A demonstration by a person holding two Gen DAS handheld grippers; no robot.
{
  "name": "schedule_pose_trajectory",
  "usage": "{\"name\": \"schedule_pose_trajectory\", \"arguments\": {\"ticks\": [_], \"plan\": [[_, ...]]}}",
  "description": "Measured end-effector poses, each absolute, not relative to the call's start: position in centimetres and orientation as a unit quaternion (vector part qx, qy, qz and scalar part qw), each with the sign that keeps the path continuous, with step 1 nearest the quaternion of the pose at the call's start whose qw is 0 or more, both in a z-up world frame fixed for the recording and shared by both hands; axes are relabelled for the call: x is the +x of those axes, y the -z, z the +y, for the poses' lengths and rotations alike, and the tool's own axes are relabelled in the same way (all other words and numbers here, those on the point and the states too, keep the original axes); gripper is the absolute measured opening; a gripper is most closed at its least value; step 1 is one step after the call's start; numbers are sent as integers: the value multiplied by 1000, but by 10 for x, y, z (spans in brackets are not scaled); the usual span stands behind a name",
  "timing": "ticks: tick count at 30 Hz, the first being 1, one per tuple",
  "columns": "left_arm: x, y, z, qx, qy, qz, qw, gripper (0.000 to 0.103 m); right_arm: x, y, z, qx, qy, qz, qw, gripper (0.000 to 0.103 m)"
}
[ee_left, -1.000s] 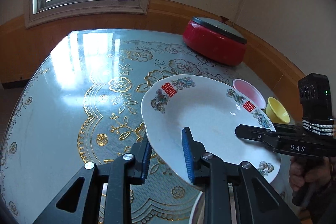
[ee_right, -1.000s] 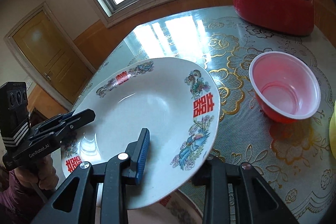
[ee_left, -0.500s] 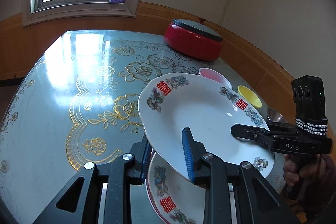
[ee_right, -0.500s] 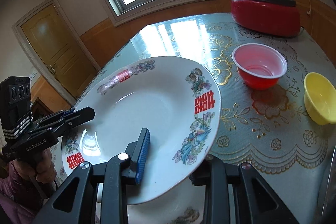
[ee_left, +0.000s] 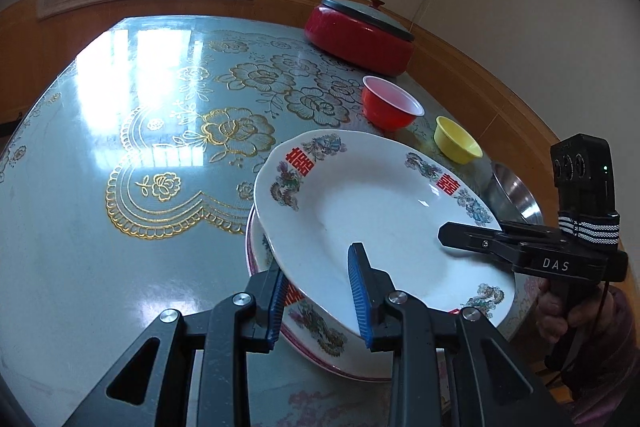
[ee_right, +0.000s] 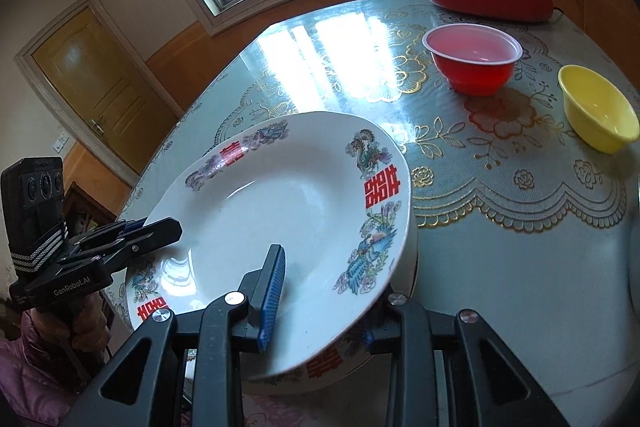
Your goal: Organize plates and bowls
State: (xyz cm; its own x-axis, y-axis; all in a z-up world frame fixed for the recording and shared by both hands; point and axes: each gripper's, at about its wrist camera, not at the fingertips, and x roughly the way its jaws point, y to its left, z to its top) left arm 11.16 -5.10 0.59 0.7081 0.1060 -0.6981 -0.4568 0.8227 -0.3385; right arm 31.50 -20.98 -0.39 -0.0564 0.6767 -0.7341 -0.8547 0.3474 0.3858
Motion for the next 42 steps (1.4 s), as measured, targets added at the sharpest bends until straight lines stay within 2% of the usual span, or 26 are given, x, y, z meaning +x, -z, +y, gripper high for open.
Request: {"name": "schedule_pose_trajectory", "arguments": {"ticks": [24, 31, 37, 42], "plan": [[101, 1, -66, -280, -143, 361, 878, 31, 313, 7, -229, -121, -575, 469, 659, 31], [95, 0, -67, -287, -147, 356, 877, 31, 314, -1, -233, -150, -581, 468, 649, 34], [90, -1, -65, -285, -158, 354, 877, 28, 322, -14, -241, -176, -578, 444, 662, 34], [82, 2, -60, -298, -165, 345, 874, 28, 336, -19, -230, -155, -554, 433, 694, 34]]}}
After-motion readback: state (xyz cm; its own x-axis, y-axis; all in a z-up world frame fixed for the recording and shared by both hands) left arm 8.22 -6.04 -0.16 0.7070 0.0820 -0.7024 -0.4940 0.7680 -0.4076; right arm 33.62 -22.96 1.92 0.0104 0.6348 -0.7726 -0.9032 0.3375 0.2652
